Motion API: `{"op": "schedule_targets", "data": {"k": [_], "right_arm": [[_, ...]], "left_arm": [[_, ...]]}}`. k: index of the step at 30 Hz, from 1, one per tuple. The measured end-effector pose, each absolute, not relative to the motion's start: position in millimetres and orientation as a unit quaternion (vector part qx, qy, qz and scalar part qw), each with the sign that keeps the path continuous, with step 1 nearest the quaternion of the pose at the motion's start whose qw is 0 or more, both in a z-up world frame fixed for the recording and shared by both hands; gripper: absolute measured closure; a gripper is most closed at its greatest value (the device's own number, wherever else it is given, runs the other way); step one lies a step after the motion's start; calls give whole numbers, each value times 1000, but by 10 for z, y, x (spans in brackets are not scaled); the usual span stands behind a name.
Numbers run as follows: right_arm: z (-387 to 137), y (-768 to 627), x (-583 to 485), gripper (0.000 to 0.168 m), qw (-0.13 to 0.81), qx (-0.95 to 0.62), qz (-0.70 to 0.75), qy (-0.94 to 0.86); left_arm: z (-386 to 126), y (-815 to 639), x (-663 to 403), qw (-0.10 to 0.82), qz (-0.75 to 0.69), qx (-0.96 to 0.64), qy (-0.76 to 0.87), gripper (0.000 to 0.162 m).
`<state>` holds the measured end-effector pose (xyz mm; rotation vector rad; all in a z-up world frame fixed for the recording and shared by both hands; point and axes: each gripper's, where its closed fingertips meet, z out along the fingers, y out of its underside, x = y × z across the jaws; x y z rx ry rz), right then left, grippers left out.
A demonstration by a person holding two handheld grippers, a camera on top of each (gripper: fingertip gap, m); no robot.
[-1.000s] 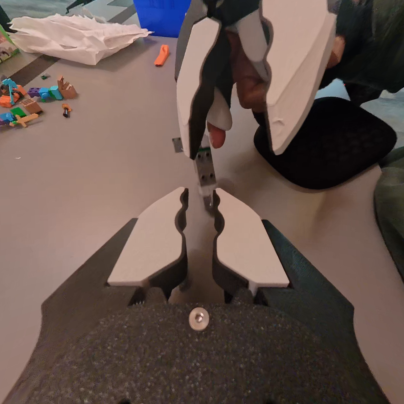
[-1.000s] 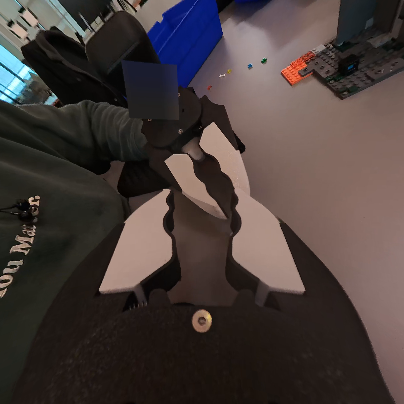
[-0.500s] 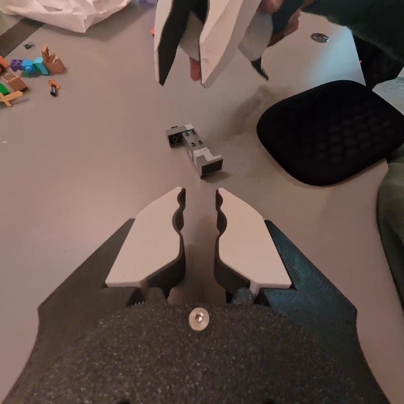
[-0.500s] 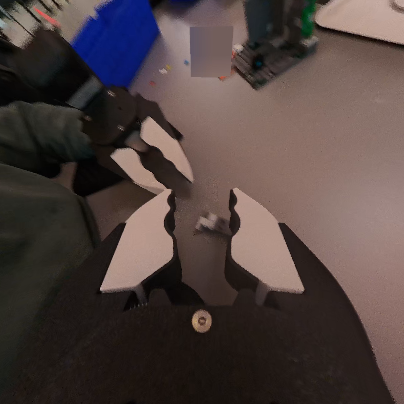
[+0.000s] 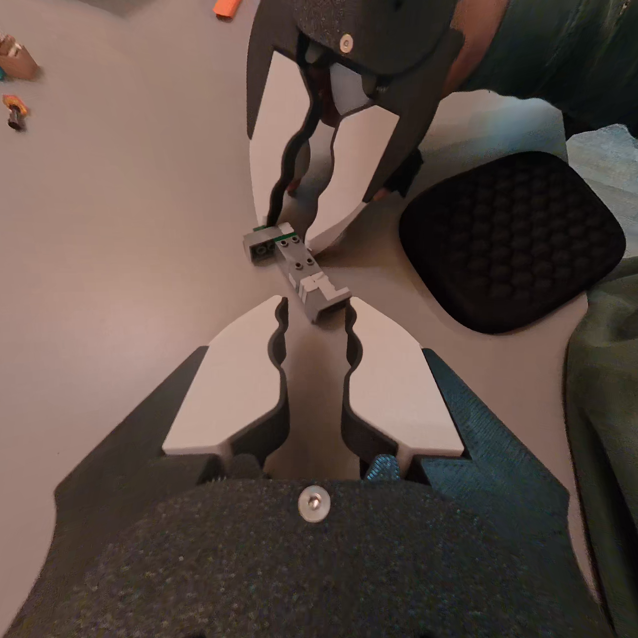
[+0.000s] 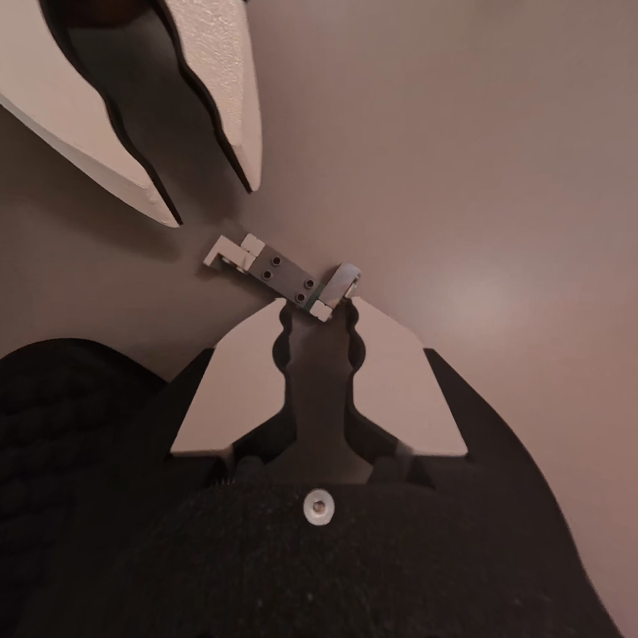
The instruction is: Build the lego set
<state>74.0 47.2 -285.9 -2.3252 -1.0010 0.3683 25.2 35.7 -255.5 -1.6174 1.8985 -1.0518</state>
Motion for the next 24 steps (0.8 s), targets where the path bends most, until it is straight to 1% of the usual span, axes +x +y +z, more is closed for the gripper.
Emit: {"op": "schedule_targets", "data": {"k": [1, 3, 6, 10, 13, 14, 16, 18, 21, 24], "right_arm": [[-2858, 477, 715, 142, 291, -866, 139, -381], [-2844, 492, 691, 143, 302, -859, 128, -394], [-2753, 551, 690, 144, 329, -841, 75, -423], [-2488, 708, 681, 144, 381, -783, -61, -487], [-2248, 807, 582, 144, 412, -696, -186, -558], [-2204, 825, 547, 144, 414, -661, -228, -584], [-2191, 829, 456, 144, 411, -604, -275, -625], [-2218, 817, 374, 144, 412, -571, -291, -647], [-2232, 812, 315, 144, 419, -551, -299, -657], [-2218, 802, 286, 145, 436, -572, -269, -641]], "left_arm": [[-2569, 363, 252, 211, -378, -587, 684, 131], [-2587, 388, 248, 203, -376, -596, 680, 131], [-2586, 421, 246, 188, -385, -609, 668, 130], [-2534, 491, 297, 170, -417, -619, 643, 125], [-2433, 578, 376, 172, -463, -613, 617, 121], [-2398, 608, 393, 172, -476, -610, 609, 122], [-2356, 608, 386, 163, -496, -592, 613, 133], [-2378, 632, 362, 167, -492, -583, 625, 143], [-2394, 636, 304, 185, -492, -552, 647, 144], [-2393, 663, 244, 213, -483, -516, 675, 144]]}}
